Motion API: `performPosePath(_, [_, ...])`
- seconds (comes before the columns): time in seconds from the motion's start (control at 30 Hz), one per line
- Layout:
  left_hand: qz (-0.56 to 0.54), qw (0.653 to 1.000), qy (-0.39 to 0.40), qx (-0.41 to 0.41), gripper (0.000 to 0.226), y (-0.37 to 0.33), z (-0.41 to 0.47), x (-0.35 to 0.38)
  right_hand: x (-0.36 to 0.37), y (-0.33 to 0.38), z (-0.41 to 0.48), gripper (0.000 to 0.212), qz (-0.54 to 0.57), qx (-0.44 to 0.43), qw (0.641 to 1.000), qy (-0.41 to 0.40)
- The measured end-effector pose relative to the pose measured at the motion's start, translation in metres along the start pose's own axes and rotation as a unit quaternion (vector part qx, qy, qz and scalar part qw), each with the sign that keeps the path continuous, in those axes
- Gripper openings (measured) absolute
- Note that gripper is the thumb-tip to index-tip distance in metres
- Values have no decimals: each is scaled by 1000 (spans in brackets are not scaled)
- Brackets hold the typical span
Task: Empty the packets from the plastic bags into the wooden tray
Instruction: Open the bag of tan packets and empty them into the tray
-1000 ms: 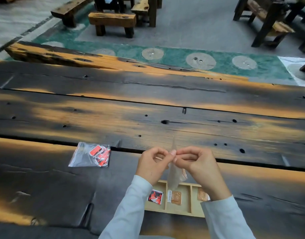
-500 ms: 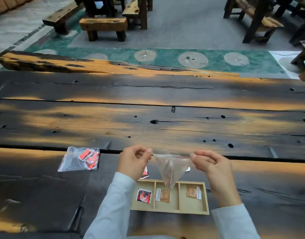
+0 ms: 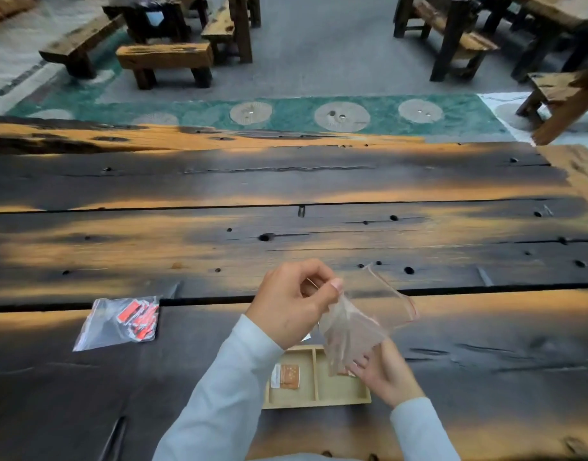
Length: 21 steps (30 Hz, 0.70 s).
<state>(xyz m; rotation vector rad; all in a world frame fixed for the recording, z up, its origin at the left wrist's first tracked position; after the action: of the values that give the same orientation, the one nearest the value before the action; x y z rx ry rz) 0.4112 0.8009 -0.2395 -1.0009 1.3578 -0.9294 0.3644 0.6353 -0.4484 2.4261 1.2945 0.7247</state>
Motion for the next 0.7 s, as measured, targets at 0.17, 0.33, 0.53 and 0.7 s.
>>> performPosePath(0.17, [-8,1000,12,0,13,7,1,3,11,-2,-13,79,97,62,987,116])
performPosePath(0.33, [94,994,-24,-58,18,66,6,-9,-7,10,-10,53,175,41,978,103])
performPosePath(0.53, [75,987,-118,-73,15,80,-4,-15,-20,38,-18,53,164,4,977,137])
performPosePath(0.7, [-21,991,-75,-111,24,86,-17,16,-29,46,-32,62,112,28,980,162])
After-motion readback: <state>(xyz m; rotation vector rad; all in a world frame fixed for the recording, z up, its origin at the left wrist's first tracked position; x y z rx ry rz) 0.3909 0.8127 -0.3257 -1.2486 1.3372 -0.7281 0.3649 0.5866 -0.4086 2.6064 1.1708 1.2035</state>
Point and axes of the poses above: each hand's wrist, its own z-axis towards the middle knuckle, its own x-axis out of the palm, y = z × x, the point moved 8 cm from there along z, towards the middle knuckle, and after that the axes turned 9 degrees about -y, right-handed, at the moved point
